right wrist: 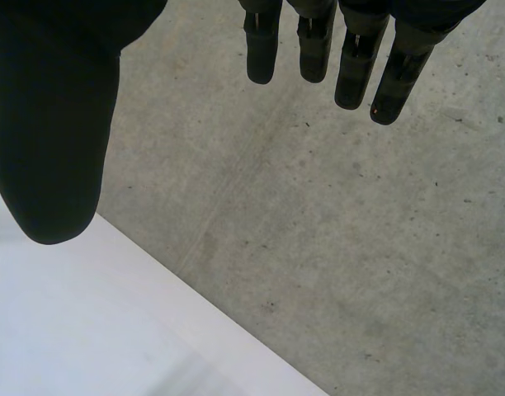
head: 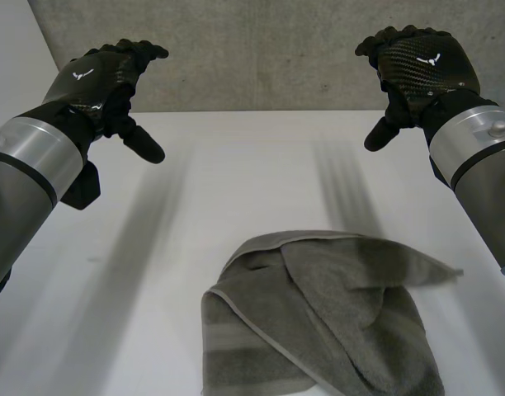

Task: Fold the towel.

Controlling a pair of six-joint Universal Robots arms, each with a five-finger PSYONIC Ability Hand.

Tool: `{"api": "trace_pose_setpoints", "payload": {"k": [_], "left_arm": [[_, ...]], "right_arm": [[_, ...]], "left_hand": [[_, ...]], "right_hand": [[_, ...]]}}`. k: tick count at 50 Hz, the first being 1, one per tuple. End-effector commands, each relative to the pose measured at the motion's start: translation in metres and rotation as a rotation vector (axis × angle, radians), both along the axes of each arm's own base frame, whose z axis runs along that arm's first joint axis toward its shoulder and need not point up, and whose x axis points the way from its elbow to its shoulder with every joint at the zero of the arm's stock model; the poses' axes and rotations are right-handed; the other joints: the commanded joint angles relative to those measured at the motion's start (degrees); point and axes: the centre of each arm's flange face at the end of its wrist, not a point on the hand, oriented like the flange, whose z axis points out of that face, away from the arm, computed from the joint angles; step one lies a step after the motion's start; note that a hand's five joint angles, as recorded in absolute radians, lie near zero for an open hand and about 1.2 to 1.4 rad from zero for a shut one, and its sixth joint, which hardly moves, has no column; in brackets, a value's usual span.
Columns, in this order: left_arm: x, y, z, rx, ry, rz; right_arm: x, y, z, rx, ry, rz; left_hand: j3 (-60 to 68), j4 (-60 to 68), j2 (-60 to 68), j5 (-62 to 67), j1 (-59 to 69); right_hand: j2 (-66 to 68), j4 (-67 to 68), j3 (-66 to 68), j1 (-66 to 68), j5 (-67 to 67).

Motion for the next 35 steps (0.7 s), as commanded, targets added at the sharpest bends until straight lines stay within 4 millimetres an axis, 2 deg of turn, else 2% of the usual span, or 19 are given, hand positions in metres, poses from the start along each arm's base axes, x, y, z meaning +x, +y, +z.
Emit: {"api": "trace_pose_setpoints", "payload": {"k": [1,9,14,16,17,19,20,21,22,23,24,25,27,28,30,33,35], "left_arm": [[0.0,0.0,-0.002,0.004,-0.002,0.0],[-0.005,0.004,-0.006,0.027,-0.005,-0.022],[-0.015,0.004,-0.023,0.075,-0.028,-0.052],[-0.019,-0.002,-0.04,0.12,-0.047,-0.057],[-0.019,-0.002,-0.04,0.121,-0.048,-0.057],[-0.026,-0.006,-0.061,0.179,-0.072,-0.068],[-0.026,-0.006,-0.061,0.179,-0.072,-0.069],[-0.03,-0.007,-0.075,0.214,-0.09,-0.08],[-0.03,-0.007,-0.075,0.215,-0.09,-0.08],[-0.034,-0.007,-0.089,0.251,-0.106,-0.091],[-0.037,-0.008,-0.102,0.285,-0.121,-0.095],[-0.037,-0.008,-0.102,0.285,-0.122,-0.095],[-0.039,-0.011,-0.127,0.35,-0.143,-0.095],[-0.039,-0.011,-0.127,0.35,-0.143,-0.095],[-0.041,-0.013,-0.148,0.411,-0.148,-0.097],[-0.044,-0.013,-0.155,0.433,-0.144,-0.101],[-0.049,-0.015,-0.167,0.468,-0.134,-0.107]], "right_arm": [[0.0,0.0,-0.001,0.002,0.001,0.001],[0.001,-0.002,-0.001,0.003,0.022,0.005],[0.001,0.002,-0.005,0.028,0.108,0.037],[-0.001,0.008,-0.015,0.085,0.219,0.069],[-0.001,0.008,-0.015,0.085,0.22,0.069],[-0.002,0.012,-0.029,0.168,0.309,0.089],[-0.002,0.012,-0.03,0.168,0.309,0.089],[-0.003,0.011,-0.038,0.216,0.331,0.094],[-0.007,0.008,-0.048,0.267,0.344,0.086],[-0.007,0.008,-0.048,0.268,0.344,0.086],[-0.012,0.004,-0.058,0.313,0.354,0.076],[-0.012,0.004,-0.058,0.313,0.354,0.076],[-0.02,-0.005,-0.082,0.408,0.359,0.057],[-0.02,-0.005,-0.082,0.408,0.359,0.057],[-0.024,-0.012,-0.105,0.493,0.347,0.053],[-0.026,-0.015,-0.115,0.527,0.342,0.055],[-0.032,-0.021,-0.131,0.577,0.336,0.059]], "left_hand": [[0.5,0.6,0.7,-1.5,0.2],[3.1,3.2,3.3,1.0,2.8],[2.9,3.0,3.1,0.9,2.6],[2.9,3.0,3.1,0.9,2.6],[2.9,3.0,3.1,0.9,2.6],[3.1,3.2,3.3,1.0,2.8],[3.1,3.2,3.3,1.0,2.8],[3.6,3.7,3.8,1.5,3.3],[3.6,3.7,3.8,1.5,3.3],[4.1,4.2,4.3,2.0,3.8],[4.1,4.2,4.3,2.0,3.8],[4.1,4.2,4.3,2.0,3.8],[8.9,9.0,9.1,6.9,8.6],[9.0,9.0,9.2,6.9,8.6],[12.6,12.7,12.8,10.6,12.3],[12.7,12.7,12.9,10.6,12.3],[12.5,12.6,12.7,10.4,12.2]], "right_hand": [[-2.8,-3.2,-2.2,-1.8,-2.9],[-2.8,-3.2,-2.2,-1.8,-2.9],[-2.8,-3.2,-2.2,-1.8,-2.9],[-2.8,-3.2,-2.2,-1.8,-2.9],[-2.8,-3.2,-2.2,-1.8,-2.9],[-0.3,-0.6,0.4,0.7,-0.4],[-0.2,-0.6,0.4,0.8,-0.3],[1.4,1.1,2.1,2.4,1.3],[2.0,1.6,2.6,2.9,1.8],[2.0,1.6,2.6,2.9,1.9],[2.0,1.6,2.6,2.9,1.9],[2.0,1.6,2.6,2.9,1.9],[2.6,2.3,3.3,3.6,2.5],[2.6,2.3,3.3,3.6,2.5],[4.6,4.3,5.3,5.6,4.5],[5.2,4.8,5.8,6.1,5.1],[5.5,5.1,6.1,6.5,5.4]]}}
